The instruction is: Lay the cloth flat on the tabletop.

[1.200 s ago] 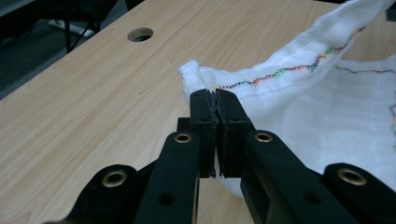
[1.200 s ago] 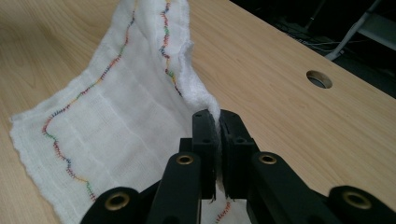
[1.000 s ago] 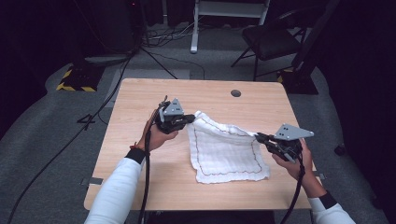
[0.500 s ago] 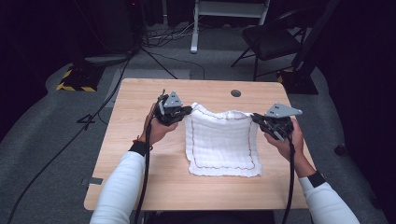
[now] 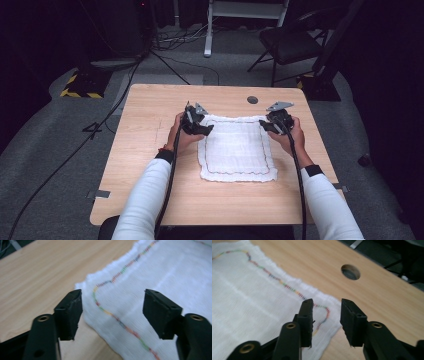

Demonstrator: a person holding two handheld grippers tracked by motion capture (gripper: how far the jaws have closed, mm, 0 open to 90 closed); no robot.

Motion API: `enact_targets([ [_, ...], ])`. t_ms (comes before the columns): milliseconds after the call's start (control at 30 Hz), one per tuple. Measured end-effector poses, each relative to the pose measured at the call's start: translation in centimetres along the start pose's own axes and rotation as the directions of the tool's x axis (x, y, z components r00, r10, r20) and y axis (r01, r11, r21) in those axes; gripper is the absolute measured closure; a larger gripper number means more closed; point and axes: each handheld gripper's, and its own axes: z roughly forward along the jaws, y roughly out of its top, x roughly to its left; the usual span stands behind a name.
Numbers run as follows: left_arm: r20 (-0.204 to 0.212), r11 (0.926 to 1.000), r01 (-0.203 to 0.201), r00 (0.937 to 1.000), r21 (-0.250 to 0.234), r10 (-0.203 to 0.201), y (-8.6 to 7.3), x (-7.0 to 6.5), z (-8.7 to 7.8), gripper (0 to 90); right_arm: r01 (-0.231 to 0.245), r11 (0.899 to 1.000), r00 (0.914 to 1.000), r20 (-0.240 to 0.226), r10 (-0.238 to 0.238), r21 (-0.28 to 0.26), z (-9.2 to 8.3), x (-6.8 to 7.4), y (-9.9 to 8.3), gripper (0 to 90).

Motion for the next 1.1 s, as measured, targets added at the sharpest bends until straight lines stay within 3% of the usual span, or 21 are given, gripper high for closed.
enact_targets([
  [33,0.050,0.9995,-0.022,0.9986,0.021,0.021,-0.5,-0.8,-0.4,29.3,-0.007,1.000,0.9998,-0.017,0.006,-0.004,-0.3,0.1,-0.5,57.2],
  [133,0.081,0.9982,-0.051,0.9955,0.031,0.049,-1.2,-1.8,-1.0,27.6,-0.009,1.000,0.9964,-0.084,0.007,-0.024,-1.1,0.3,-1.5,55.6],
  [167,0.103,0.9968,-0.067,0.9927,0.044,0.062,-1.5,-2.3,-1.2,25.7,0.012,1.000,0.9937,-0.111,-0.014,-0.016,-1.8,0.9,-2.7,52.4],
  [200,0.120,0.9956,-0.081,0.9900,0.047,0.075,-1.9,-2.9,-1.4,25.7,0.012,1.000,0.9937,-0.111,-0.014,-0.016,-1.8,0.9,-2.7,52.4],
  [300,0.157,0.9870,-0.140,0.9794,0.078,0.127,-3.3,-4.9,-2.4,25.3,0.057,0.998,0.9811,-0.186,-0.054,0.007,-3.1,2.3,-5.3,48.9],
  [333,0.157,0.9870,-0.140,0.9794,0.078,0.127,-3.3,-4.9,-2.4,25.2,0.057,0.998,0.9811,-0.186,-0.054,0.007,-3.1,2.3,-5.3,48.9],
  [433,0.184,0.9801,-0.179,0.9696,0.085,0.161,-4.2,-5.9,-3.2,25.2,0.088,0.996,0.9712,-0.225,-0.079,0.030,-4.0,3.3,-7.2,46.4],
  [567,0.218,0.9770,-0.185,0.9629,0.106,0.159,-5.4,-6.8,-3.9,25.5,0.130,0.990,0.9620,-0.248,-0.114,0.050,-5.5,4.4,-9.0,45.1],
  [600,0.221,0.9715,-0.202,0.9600,0.124,0.172,-6.0,-7.1,-3.9,25.6,0.133,0.990,0.9607,-0.252,-0.116,0.052,-6.1,4.7,-9.7,44.7],
  [700,0.232,0.9743,-0.188,0.9601,0.124,0.156,-6.4,-7.1,-4.1,27.6,0.153,0.985,0.9623,-0.240,-0.128,0.085,-6.4,5.1,-10.7,43.7],
  [900,0.238,0.9788,-0.171,0.9612,0.113,0.140,-7.5,-7.2,-5.1,27.5,0.136,0.987,0.9679,-0.223,-0.115,0.080,-7.2,5.0,-11.8,43.8],
  [967,0.232,0.9794,-0.167,0.9629,0.113,0.138,-8.1,-7.6,-5.7,27.6,0.100,0.993,0.9713,-0.223,-0.082,0.067,-7.8,5.0,-12.7,45.8],
  [1100,0.242,0.9832,-0.149,0.9627,0.105,0.120,-8.7,-8.0,-6.1,27.5,0.068,0.995,0.9689,-0.243,-0.049,0.071,-8.3,5.2,-13.3,47.3],
])
